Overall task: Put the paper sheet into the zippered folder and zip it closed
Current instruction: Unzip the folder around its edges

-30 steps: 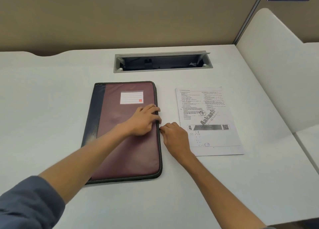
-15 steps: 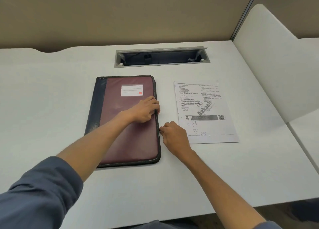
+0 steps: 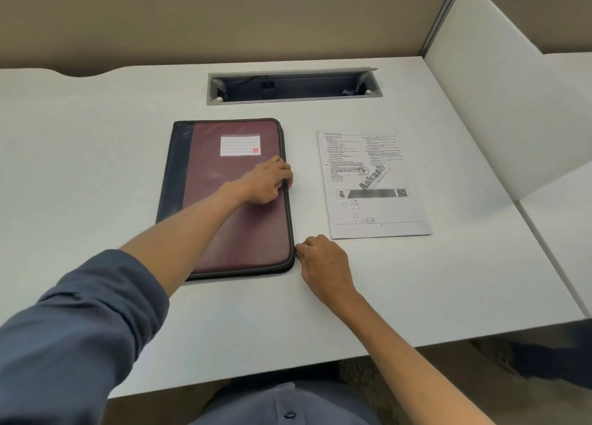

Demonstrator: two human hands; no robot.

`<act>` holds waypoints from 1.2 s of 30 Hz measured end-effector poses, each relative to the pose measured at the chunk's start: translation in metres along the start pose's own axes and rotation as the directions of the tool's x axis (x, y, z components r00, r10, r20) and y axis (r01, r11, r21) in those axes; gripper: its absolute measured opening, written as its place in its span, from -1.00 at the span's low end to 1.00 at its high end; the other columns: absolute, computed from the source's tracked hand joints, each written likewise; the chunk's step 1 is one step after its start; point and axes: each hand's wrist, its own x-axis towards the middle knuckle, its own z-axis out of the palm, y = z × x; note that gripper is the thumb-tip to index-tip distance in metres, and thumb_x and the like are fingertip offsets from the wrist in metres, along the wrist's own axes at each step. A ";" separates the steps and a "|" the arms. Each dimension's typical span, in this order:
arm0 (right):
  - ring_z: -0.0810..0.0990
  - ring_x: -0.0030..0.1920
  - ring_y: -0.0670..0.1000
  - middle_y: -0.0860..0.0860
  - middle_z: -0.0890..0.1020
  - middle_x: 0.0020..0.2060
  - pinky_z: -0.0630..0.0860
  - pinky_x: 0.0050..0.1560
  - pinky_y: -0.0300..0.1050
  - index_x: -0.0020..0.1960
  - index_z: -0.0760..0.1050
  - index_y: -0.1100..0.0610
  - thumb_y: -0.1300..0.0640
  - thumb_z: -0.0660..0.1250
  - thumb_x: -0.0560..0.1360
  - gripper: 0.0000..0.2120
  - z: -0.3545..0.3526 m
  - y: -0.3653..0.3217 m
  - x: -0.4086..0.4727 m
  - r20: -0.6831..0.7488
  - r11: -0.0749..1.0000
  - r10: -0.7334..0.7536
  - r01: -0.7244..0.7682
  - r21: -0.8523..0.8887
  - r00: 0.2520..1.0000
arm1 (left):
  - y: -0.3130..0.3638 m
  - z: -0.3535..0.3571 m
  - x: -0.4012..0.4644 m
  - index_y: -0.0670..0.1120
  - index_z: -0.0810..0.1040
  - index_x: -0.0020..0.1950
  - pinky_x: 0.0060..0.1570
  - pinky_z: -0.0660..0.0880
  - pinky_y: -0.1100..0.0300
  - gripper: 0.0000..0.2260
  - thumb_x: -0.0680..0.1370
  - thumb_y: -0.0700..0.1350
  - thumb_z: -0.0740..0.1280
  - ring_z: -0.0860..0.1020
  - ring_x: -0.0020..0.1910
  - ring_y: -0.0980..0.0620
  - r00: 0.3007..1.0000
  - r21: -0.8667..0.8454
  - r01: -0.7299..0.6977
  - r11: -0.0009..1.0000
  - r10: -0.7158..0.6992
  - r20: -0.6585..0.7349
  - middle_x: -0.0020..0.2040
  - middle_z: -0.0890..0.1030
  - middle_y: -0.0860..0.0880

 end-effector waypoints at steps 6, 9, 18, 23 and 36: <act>0.48 -0.37 0.02 -0.06 0.51 -0.45 0.29 -0.57 -0.16 -0.36 0.55 0.08 0.31 0.52 0.22 -0.80 0.003 -0.012 -0.019 -0.009 0.995 0.104 -0.104 0.011 0.995 | 0.028 0.002 -0.012 -0.02 0.49 0.09 0.25 0.24 -0.13 -0.70 0.46 -0.30 0.15 0.22 0.41 -0.03 0.998 0.199 0.036 0.979 -0.044 0.040 0.32 0.41 -0.02; 0.48 -0.35 0.03 -0.04 0.51 -0.43 0.29 -0.57 -0.14 -0.36 0.53 0.10 0.32 0.48 0.27 -0.82 0.005 -0.015 -0.020 -0.033 0.991 0.131 -0.130 0.028 0.991 | 0.056 0.003 -0.030 -0.01 0.54 0.07 0.35 0.15 -0.15 -0.74 0.49 -0.23 0.16 0.21 0.44 0.01 0.981 0.231 -0.079 0.970 0.033 0.193 0.30 0.42 -0.01; 0.39 -0.37 0.03 0.00 0.50 -0.45 0.27 -0.51 -0.12 -0.35 0.53 0.16 0.34 0.43 0.36 -0.83 0.006 -0.026 -0.034 -0.052 0.987 0.151 -0.147 0.070 0.987 | 0.061 0.009 -0.064 -0.09 0.50 0.06 0.25 0.26 0.01 -0.87 0.55 -0.20 0.22 0.39 0.20 0.00 0.950 0.016 -0.192 0.981 0.181 0.255 0.15 0.45 -0.03; 0.32 -0.40 0.00 0.01 0.54 -0.45 0.22 -0.44 -0.16 -0.29 0.59 0.17 0.32 0.42 0.40 -0.87 0.009 -0.050 -0.050 -0.067 0.981 0.162 -0.153 0.118 0.985 | 0.068 0.006 -0.061 -0.11 0.50 0.03 0.24 0.27 -0.01 -0.86 0.53 -0.25 0.21 0.44 0.08 -0.05 0.953 -0.019 -0.124 0.992 0.124 0.277 0.05 0.44 -0.04; 0.48 -0.40 0.00 -0.01 0.59 -0.41 0.26 -0.48 -0.21 -0.27 0.59 0.14 0.24 0.39 0.46 -0.87 0.023 -0.112 -0.043 -0.090 0.973 0.113 -0.092 0.212 0.990 | 0.072 0.003 -0.064 -0.08 0.52 0.02 0.31 0.27 -0.10 -0.84 0.54 -0.25 0.19 0.44 0.05 -0.08 0.955 -0.059 -0.060 0.996 0.074 0.287 0.08 0.41 -0.05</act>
